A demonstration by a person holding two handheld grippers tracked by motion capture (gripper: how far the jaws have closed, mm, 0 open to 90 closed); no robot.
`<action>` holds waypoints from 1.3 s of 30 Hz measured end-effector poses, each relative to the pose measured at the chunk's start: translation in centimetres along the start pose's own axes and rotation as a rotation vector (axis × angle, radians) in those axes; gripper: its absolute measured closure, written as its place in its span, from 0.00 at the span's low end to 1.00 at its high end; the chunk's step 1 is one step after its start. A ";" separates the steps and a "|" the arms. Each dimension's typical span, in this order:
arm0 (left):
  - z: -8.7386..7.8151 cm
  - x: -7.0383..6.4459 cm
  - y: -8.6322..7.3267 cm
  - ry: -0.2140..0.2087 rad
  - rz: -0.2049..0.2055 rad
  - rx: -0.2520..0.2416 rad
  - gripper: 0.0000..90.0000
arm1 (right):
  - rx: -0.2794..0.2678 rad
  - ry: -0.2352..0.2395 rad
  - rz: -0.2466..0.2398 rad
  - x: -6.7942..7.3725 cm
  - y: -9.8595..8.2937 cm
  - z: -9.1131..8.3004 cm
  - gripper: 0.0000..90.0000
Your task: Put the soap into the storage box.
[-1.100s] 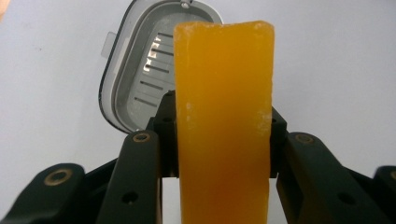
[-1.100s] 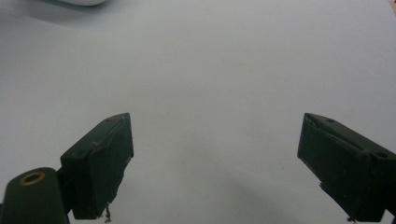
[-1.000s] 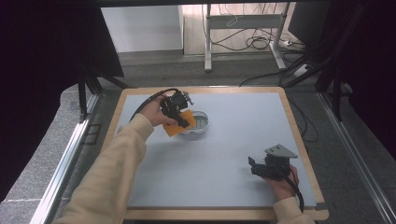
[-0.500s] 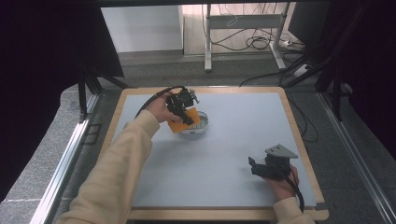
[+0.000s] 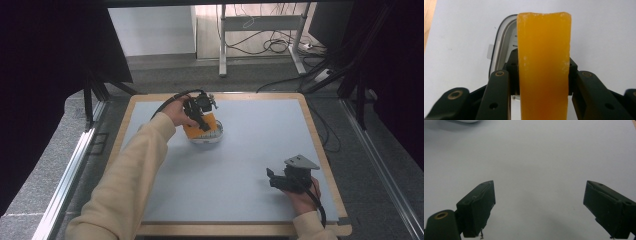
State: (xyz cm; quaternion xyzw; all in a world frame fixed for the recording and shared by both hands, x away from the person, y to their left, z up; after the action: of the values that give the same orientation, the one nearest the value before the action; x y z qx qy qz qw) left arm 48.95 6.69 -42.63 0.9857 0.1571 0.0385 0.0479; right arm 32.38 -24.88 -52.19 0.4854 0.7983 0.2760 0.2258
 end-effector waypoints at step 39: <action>2.6 1.0 1.5 0.037 0.002 -0.011 0.49 | 0.010 -0.004 -0.020 0.4 0.0 0.2 0.12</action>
State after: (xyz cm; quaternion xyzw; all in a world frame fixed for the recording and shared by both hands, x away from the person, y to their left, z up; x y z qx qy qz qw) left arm 50.56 5.32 -44.97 0.9847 0.1566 0.0575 0.0504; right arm 32.34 -24.50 -52.36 0.4791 0.8039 0.2690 0.2278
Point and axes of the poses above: each handheld gripper's, and its own axes: z roughly forward along the jaws, y roughly out of its top, x roughly to its left, the point moved 2 cm from there along z, roughly forward along the jaws, and after that the axes turned 13 degrees about x, right-handed, at the moved point
